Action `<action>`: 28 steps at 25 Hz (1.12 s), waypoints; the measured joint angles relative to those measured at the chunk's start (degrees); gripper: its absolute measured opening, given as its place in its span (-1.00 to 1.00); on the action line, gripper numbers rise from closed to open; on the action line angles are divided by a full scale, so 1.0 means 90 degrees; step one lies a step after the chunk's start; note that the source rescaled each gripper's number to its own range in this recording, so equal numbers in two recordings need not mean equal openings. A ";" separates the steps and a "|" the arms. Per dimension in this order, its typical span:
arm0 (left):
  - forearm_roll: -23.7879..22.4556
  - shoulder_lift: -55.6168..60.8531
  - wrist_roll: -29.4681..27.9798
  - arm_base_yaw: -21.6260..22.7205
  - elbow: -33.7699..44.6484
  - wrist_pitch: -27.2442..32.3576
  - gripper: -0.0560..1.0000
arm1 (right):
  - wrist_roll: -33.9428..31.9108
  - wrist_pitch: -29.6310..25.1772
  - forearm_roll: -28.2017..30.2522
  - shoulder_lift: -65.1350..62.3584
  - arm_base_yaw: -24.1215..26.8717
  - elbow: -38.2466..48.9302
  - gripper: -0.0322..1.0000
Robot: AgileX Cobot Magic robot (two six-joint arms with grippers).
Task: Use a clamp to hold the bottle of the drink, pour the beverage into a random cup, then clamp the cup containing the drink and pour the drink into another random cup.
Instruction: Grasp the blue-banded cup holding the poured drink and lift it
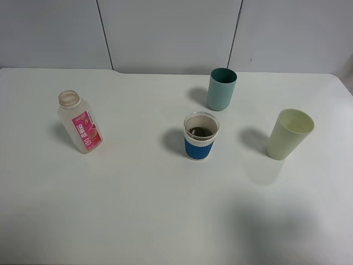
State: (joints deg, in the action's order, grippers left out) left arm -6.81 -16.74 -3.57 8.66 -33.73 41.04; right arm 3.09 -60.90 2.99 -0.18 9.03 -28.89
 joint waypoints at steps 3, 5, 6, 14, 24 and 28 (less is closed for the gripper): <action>0.0168 0.0469 0.0000 0.0021 0.0000 0.0360 1.00 | 0.0000 0.0000 0.0000 0.0000 0.0000 0.0000 0.67; 0.0276 0.0763 0.0000 0.0029 -0.0006 0.0681 1.00 | 0.0000 0.0000 0.0000 0.0000 0.0000 0.0000 0.67; 0.0343 0.0913 0.0000 0.0029 -0.0007 0.0889 1.00 | 0.0000 0.0000 0.0000 0.0000 0.0000 0.0000 0.67; 0.0459 0.1830 -0.0078 0.0029 0.0071 0.2344 1.00 | 0.0000 0.0000 0.0000 0.0000 0.0000 0.0000 0.67; 0.0515 0.1884 -0.0142 0.0029 0.0330 0.2553 1.00 | 0.0000 0.0000 0.0000 0.0000 0.0000 0.0000 0.67; 0.0556 0.1884 -0.0142 0.0029 0.0528 0.2225 1.00 | 0.0000 0.0000 0.0000 0.0000 0.0000 0.0000 0.67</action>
State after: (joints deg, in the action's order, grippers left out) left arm -1.80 0.22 -4.85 8.92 -28.98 61.06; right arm 3.09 -60.90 2.99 -0.18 9.03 -28.89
